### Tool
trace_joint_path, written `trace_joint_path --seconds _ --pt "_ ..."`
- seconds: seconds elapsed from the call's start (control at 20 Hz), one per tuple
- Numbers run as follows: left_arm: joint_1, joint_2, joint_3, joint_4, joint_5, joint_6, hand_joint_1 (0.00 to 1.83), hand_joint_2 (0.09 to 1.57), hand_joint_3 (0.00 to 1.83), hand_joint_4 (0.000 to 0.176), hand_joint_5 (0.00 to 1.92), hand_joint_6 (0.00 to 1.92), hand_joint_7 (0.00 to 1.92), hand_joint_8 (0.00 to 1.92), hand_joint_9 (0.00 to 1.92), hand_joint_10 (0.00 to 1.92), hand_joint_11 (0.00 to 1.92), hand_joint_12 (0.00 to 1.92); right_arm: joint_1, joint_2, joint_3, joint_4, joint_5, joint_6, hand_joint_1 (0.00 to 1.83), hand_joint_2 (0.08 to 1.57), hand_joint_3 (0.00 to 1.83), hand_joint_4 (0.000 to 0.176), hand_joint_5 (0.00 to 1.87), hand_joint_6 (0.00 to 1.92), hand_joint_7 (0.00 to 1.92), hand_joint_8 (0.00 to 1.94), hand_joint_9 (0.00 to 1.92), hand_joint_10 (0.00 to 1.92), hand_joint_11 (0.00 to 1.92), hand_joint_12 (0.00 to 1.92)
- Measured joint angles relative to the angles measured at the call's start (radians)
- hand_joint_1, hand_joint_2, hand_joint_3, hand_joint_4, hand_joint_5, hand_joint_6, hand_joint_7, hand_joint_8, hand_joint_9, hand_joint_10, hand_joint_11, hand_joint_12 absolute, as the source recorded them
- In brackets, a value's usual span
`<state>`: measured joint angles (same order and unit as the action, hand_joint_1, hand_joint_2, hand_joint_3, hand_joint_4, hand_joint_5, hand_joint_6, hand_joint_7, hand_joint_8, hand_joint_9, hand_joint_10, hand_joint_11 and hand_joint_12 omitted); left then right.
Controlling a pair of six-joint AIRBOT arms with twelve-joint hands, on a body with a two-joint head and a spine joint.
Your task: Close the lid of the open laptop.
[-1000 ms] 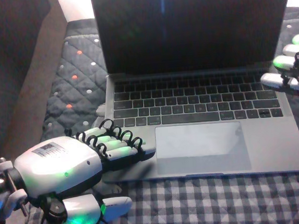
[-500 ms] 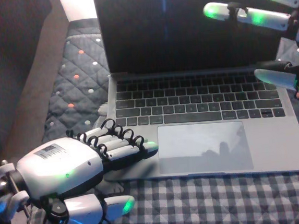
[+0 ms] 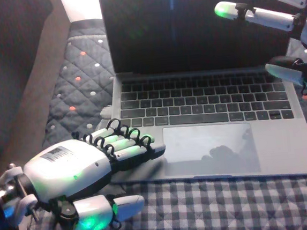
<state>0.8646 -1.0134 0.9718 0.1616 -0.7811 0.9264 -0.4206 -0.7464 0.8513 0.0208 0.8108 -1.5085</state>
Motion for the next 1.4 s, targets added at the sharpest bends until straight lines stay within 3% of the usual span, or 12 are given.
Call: trace_joint_path --seconds 0.25,0.4,0.65,0.7,0.8,0.85,0.95,1.05,1.15,1.25,1.35,1.4 --pt "-0.002 0.000 -0.001 -0.001 0.005 -0.006 0.29 1.48 0.00 0.022 0.19 0.01 0.16 0.01 0.14 0.01 0.00 0.47 0.013 -0.043 0.024 0.099 0.001 -0.051 0.39 1.33 0.00 0.176 0.00 0.00 0.00 0.00 0.00 0.00 0.00 0.00" --pt "0.022 0.009 -0.011 -0.020 -0.018 -0.014 0.21 1.49 0.00 0.038 0.16 0.01 0.14 0.01 0.11 0.01 0.00 0.35 0.034 -0.177 0.188 -0.016 -0.113 0.333 0.32 1.35 0.00 0.162 0.00 0.00 0.00 0.00 0.00 0.00 0.01 0.01" --pt "0.026 0.009 -0.011 -0.016 -0.017 -0.015 0.00 1.51 0.00 0.022 0.17 0.01 0.15 0.01 0.12 0.01 0.00 0.38 0.050 -0.180 0.160 -0.087 -0.081 0.333 0.23 1.29 0.00 0.000 0.00 0.00 0.00 0.00 0.00 0.00 0.00 0.00" --pt "0.027 0.009 -0.011 -0.016 -0.016 -0.015 0.02 1.50 0.00 0.026 0.17 0.01 0.15 0.01 0.12 0.01 0.00 0.36 0.071 -0.179 0.157 -0.096 -0.079 0.333 0.20 1.27 0.00 0.044 0.00 0.00 0.00 0.00 0.00 0.00 0.03 0.02" --pt "0.027 0.009 -0.011 -0.016 -0.016 -0.014 0.00 1.50 0.00 0.039 0.15 0.00 0.14 0.00 0.10 0.00 0.00 0.29 0.107 -0.177 0.148 -0.116 -0.071 0.333 0.48 1.25 0.02 0.057 0.15 0.02 0.23 0.06 0.27 0.21 0.00 1.53" --pt "0.028 0.009 -0.011 -0.016 -0.017 -0.014 0.00 1.50 0.00 0.040 0.14 0.00 0.13 0.00 0.09 0.00 0.00 0.25 0.127 -0.178 0.147 -0.135 -0.061 0.334 0.63 1.31 0.00 0.036 0.19 0.01 0.26 0.01 0.18 0.45 0.00 1.74" --pt "0.031 0.006 -0.011 -0.020 -0.018 -0.014 0.08 1.49 0.00 0.009 0.20 0.02 0.18 0.01 0.14 0.02 0.00 0.44 0.166 -0.179 0.145 -0.152 -0.061 0.334 0.41 1.36 0.01 0.099 0.12 0.00 0.26 0.01 0.01 0.81 0.00 1.91" --pt "0.031 0.005 -0.006 -0.019 -0.020 -0.015 0.07 1.49 0.00 0.020 0.19 0.01 0.16 0.01 0.13 0.01 0.00 0.35 0.198 -0.179 0.146 -0.145 -0.061 0.327 0.27 1.53 0.04 0.063 0.14 0.05 0.39 0.09 0.00 1.37 0.00 1.92" --pt "0.031 0.003 -0.006 -0.019 -0.023 -0.015 0.07 1.50 0.00 0.030 0.17 0.00 0.15 0.00 0.11 0.00 0.00 0.29 0.227 -0.179 0.151 -0.130 -0.055 0.276 0.71 1.20 0.00 0.042 0.02 0.01 0.28 0.03 0.00 1.06 0.00 1.92" --pt "0.031 -0.007 0.002 -0.019 -0.028 -0.019 0.16 1.50 0.00 0.022 0.17 0.00 0.14 0.00 0.11 0.00 0.00 0.32 0.232 -0.179 0.161 -0.061 -0.054 0.200 0.64 1.21 0.00 0.075 0.00 0.00 0.01 0.00 0.00 0.06 0.00 0.84" --pt "0.031 -0.007 0.002 -0.019 -0.029 -0.022 0.18 1.49 0.00 0.018 0.19 0.01 0.16 0.00 0.14 0.01 0.00 0.39 0.232 -0.180 0.177 0.011 -0.080 0.183 0.41 1.27 0.01 0.035 0.00 0.00 0.00 0.00 0.00 0.00 0.00 0.05" --pt "0.031 -0.007 0.002 -0.019 -0.029 -0.022 0.25 1.48 0.00 0.019 0.20 0.01 0.18 0.01 0.15 0.01 0.00 0.38 0.237 -0.180 0.181 0.051 -0.088 0.182 0.41 1.30 0.02 0.076 0.00 0.00 0.00 0.00 0.00 0.00 0.00 0.01"
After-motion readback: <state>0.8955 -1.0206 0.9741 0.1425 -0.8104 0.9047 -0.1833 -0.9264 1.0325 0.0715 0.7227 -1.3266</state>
